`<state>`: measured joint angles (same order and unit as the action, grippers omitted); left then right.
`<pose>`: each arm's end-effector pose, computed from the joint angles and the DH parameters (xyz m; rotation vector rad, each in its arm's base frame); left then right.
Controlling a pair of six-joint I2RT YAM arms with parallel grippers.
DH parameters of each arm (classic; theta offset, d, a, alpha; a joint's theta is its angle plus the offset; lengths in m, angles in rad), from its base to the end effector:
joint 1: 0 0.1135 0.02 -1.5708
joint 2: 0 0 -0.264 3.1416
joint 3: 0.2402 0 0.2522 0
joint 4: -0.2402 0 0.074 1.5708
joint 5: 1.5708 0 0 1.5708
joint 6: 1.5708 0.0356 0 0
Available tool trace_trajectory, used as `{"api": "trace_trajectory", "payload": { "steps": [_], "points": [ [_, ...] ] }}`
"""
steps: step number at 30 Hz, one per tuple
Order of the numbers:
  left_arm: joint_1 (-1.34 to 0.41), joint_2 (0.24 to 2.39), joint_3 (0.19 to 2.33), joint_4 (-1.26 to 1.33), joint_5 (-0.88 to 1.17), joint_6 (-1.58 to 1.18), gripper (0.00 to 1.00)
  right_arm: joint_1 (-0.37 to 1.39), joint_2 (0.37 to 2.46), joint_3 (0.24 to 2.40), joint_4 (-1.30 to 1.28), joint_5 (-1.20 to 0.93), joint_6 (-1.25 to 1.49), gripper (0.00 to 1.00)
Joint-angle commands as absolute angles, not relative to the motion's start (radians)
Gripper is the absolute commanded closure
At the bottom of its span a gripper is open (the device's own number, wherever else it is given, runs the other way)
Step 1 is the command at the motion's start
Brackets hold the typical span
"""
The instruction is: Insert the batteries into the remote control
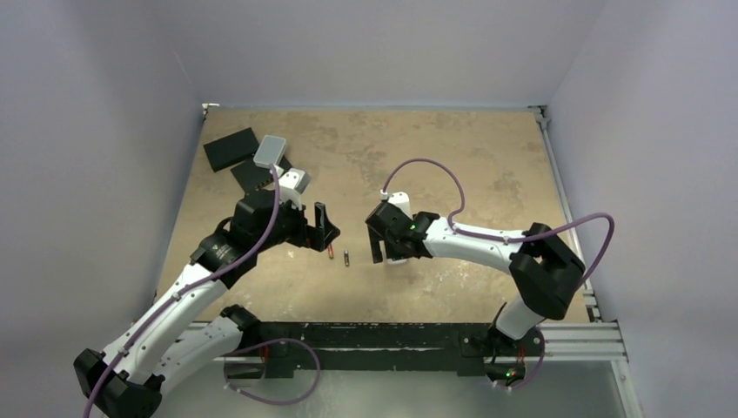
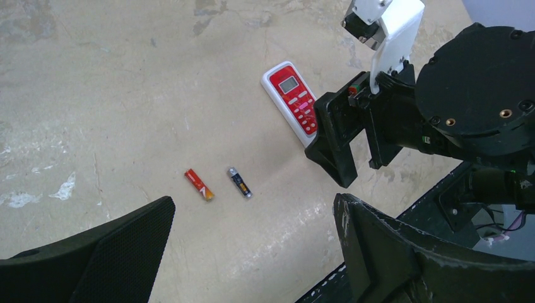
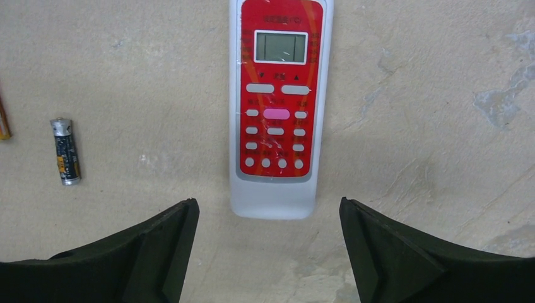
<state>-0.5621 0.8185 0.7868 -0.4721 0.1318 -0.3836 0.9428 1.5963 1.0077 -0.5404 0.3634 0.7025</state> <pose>0.1515 -0.1010 0.3057 0.2748 2.1316 -0.7039 0.1922 0.2431 0.1943 -0.2034 2.5726 0.1021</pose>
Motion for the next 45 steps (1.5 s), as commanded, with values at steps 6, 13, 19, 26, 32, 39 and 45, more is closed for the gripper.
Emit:
{"api": "trace_trajectory", "payload": {
  "steps": [6,13,19,26,32,39,45],
  "points": [
    [-0.559,0.804,0.778,-0.436,0.151,-0.392,0.01,0.951,1.620,1.044,-0.560,0.397,0.766,0.10],
    [-0.558,0.804,0.778,-0.435,0.155,-0.393,0.02,0.951,1.646,1.035,-0.549,0.361,0.776,0.12],
    [-0.558,0.808,0.777,-0.434,0.155,-0.394,0.01,0.950,1.653,1.026,-0.524,0.334,0.774,0.13],
    [-0.558,0.814,0.776,-0.434,0.158,-0.394,0.01,0.950,1.670,1.024,-0.514,0.331,0.773,0.15],
    [-0.558,0.818,0.776,-0.433,0.158,-0.395,0.01,0.950,1.669,1.022,-0.523,0.355,0.773,0.15],
    [-0.559,0.819,0.777,-0.433,0.158,-0.396,0.01,0.948,1.676,1.013,-0.517,0.366,0.773,0.16],
    [-0.558,0.820,0.776,-0.433,0.158,-0.396,0.01,0.945,1.677,1.004,-0.511,0.364,0.775,0.19]
  ]
}}
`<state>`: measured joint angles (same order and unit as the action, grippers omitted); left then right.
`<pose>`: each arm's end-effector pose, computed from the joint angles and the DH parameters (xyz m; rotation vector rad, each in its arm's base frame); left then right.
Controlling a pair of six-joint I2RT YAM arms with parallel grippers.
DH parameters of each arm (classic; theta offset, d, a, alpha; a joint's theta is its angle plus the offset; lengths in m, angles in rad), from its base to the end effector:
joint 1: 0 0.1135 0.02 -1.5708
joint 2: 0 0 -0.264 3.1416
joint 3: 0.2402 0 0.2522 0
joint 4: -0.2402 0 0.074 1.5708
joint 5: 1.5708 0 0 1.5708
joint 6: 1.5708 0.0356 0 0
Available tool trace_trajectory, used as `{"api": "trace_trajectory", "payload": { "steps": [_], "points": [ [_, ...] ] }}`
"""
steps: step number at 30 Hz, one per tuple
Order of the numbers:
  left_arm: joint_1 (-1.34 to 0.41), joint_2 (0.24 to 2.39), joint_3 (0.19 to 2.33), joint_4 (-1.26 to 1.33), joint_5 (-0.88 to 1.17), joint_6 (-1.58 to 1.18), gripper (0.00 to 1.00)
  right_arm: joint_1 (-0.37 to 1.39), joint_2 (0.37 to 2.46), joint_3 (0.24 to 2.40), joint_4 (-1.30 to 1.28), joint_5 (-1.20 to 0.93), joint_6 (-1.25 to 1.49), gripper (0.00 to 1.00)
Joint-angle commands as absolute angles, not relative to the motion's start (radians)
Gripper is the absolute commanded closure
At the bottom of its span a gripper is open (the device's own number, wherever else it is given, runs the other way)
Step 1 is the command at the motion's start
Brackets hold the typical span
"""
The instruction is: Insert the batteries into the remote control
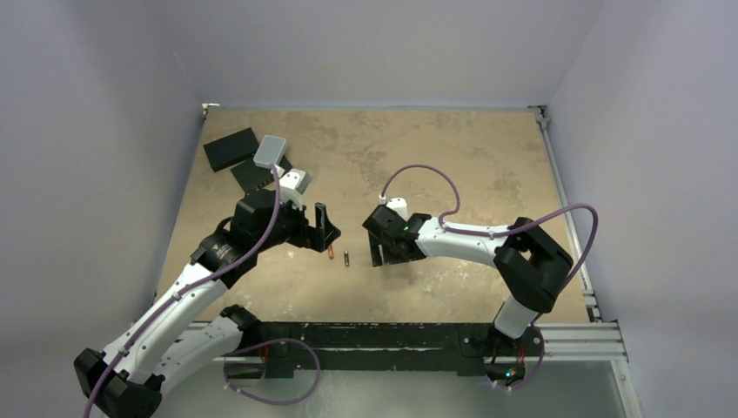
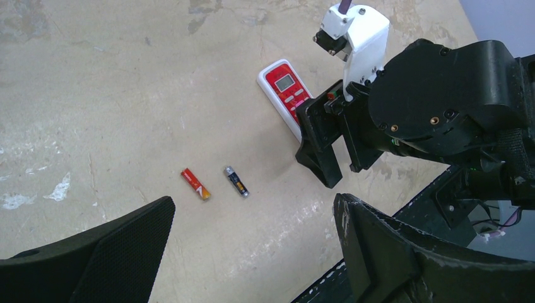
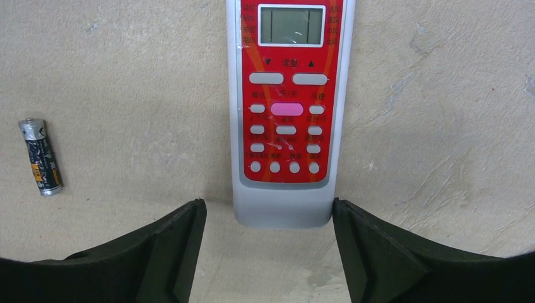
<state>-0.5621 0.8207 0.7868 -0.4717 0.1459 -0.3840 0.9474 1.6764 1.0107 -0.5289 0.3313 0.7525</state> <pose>0.1516 -0.1016 0.3054 0.2836 2.1346 -0.7177 0.1945 0.2507 0.1718 -0.1737 2.6427 0.0864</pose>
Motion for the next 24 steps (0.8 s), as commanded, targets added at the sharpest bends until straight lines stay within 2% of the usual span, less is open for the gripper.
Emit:
{"api": "trace_trajectory", "payload": {
  "steps": [1,12,24],
  "points": [
    [-0.559,0.821,0.775,-0.433,0.158,-0.396,0.01,0.942,1.676,1.001,-0.508,0.361,0.776,0.19],
    [-0.558,0.829,0.775,-0.433,0.160,-0.400,0.01,0.925,1.688,0.982,-0.481,0.343,0.775,0.24],
    [-0.558,0.833,0.776,-0.435,0.160,-0.402,0.01,0.925,1.679,0.973,-0.484,0.351,0.772,0.44]
  ]
}}
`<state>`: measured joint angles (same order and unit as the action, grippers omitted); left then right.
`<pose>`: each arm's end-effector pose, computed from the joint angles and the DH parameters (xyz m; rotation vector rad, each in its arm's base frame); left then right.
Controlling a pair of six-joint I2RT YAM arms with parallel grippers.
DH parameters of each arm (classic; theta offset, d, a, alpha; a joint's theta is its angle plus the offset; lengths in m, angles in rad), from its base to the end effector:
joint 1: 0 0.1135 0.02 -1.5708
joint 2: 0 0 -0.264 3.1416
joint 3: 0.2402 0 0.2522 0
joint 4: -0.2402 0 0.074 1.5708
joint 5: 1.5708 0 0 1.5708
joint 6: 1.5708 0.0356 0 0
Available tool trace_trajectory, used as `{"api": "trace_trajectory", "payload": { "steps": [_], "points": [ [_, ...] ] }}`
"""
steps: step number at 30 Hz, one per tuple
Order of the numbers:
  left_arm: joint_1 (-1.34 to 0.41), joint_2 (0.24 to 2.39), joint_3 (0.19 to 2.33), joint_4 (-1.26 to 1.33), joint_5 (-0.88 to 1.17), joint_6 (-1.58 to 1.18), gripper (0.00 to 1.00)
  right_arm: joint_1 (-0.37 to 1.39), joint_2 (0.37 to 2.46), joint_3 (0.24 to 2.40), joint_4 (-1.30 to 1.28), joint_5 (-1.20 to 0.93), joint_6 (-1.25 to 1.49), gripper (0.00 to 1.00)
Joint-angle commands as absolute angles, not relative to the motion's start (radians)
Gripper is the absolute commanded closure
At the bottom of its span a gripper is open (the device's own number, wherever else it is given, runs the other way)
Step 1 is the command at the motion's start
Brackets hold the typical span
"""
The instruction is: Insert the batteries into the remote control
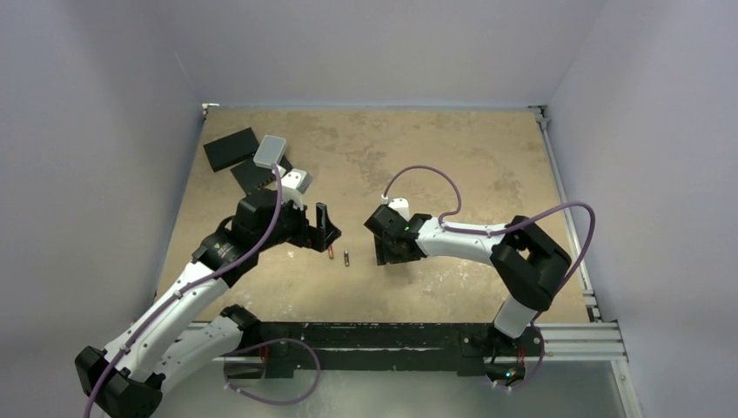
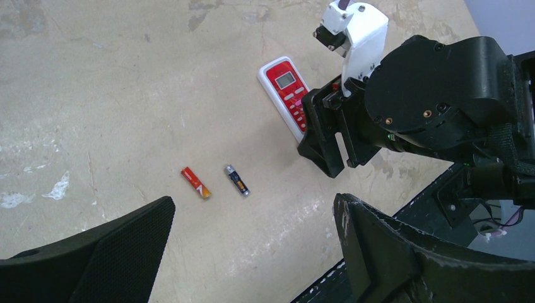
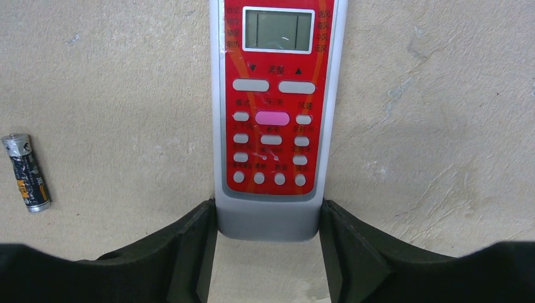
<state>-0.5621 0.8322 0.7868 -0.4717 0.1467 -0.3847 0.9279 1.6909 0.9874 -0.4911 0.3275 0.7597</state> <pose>0.1534 -0.1028 0.3035 0.2838 2.1466 -0.7152 0.1991 0.2467 0.1627 -0.1395 2.6471 0.0859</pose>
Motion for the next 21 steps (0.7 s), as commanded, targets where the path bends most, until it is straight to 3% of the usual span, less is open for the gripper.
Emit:
{"api": "trace_trajectory", "payload": {
  "steps": [1,8,21],
  "points": [
    [-0.558,0.834,0.776,-0.435,0.160,-0.403,0.01,0.925,1.675,0.971,-0.485,0.351,0.772,0.47],
    [-0.558,0.845,0.785,-0.442,0.162,-0.405,0.01,0.925,1.628,0.965,-0.494,0.357,0.748,0.64],
    [-0.558,0.928,0.842,-0.476,0.213,-0.444,0.01,0.926,1.426,0.953,-0.505,0.316,0.533,0.77]
  ]
}}
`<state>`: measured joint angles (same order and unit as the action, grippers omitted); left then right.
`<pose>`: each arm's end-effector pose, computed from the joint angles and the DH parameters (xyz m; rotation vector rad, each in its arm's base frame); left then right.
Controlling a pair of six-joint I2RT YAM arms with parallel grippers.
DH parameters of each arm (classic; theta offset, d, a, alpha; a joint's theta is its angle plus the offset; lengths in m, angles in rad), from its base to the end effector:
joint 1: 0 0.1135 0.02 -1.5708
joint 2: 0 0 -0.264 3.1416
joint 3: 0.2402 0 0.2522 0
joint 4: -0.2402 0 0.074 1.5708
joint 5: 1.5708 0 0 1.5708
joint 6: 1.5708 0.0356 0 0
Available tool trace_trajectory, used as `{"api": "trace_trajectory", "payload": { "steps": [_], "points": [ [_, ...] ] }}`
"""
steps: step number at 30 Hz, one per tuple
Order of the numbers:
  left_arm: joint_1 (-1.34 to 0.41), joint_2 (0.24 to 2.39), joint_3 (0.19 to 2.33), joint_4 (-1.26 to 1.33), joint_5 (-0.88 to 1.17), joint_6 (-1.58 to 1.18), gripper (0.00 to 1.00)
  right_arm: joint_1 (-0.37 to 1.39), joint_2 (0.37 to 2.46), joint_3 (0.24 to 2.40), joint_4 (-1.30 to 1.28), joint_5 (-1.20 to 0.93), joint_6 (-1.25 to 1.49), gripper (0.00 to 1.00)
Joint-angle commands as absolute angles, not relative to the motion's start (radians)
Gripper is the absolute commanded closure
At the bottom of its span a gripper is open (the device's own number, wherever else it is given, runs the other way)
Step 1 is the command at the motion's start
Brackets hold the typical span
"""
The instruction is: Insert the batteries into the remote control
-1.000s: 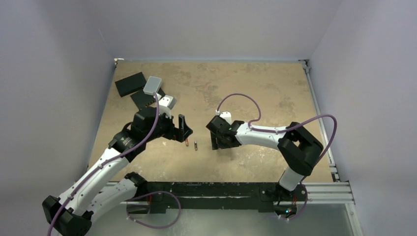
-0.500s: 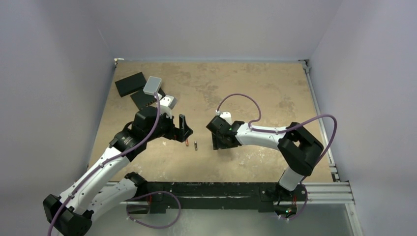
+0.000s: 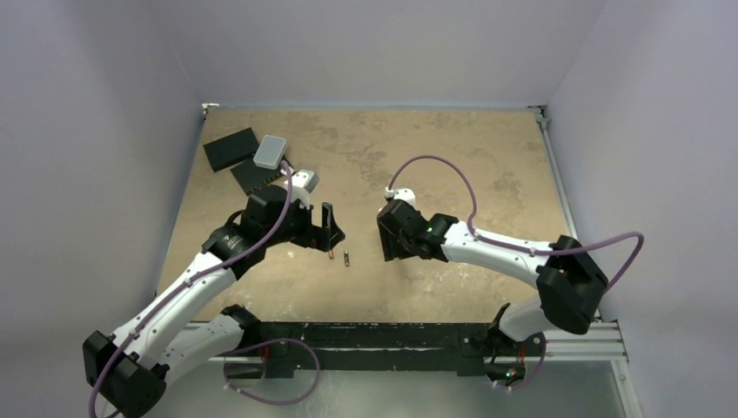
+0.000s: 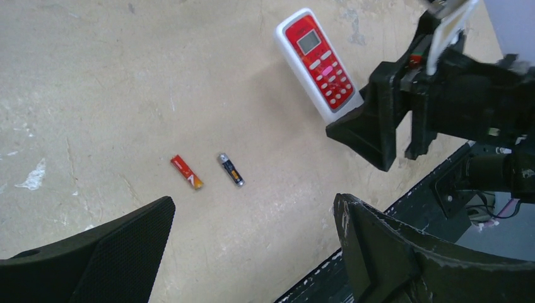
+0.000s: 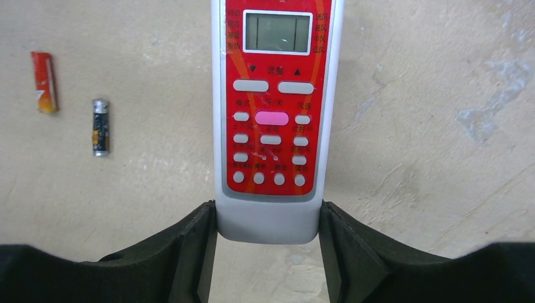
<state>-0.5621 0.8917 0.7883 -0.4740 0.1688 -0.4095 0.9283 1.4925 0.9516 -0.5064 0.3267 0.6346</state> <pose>0.1622 -0.1092 0.2938 0.2721 2.2171 -0.7317 0.1854 0.2286 0.2087 -0.2607 2.5293 0.1821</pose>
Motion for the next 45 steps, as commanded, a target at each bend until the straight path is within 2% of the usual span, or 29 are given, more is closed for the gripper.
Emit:
{"api": "trace_trajectory", "payload": {
  "steps": [1,10,16,19,39,45],
  "points": [
    [-0.558,0.941,0.851,-0.482,0.220,-0.454,0.02,0.927,1.410,0.951,-0.503,0.307,0.516,0.77],
    [-0.528,1.017,0.882,-0.422,0.396,-0.534,0.04,0.929,1.315,0.960,-0.487,0.230,0.363,0.81],
    [-0.316,1.057,0.867,-0.391,0.695,-0.567,0.07,0.947,1.291,1.008,-0.523,0.217,0.268,0.93],
    [-0.299,1.081,0.872,-0.391,0.753,-0.574,0.09,0.960,1.278,1.032,-0.531,0.200,0.214,1.00],
    [-0.299,1.054,0.872,-0.422,0.829,-0.632,0.09,1.071,1.256,1.146,-0.503,0.086,-0.075,1.00],
    [-0.299,1.052,0.882,-0.444,0.852,-0.625,0.17,1.110,1.255,1.161,-0.495,0.004,-0.129,1.00]
  ]
}}
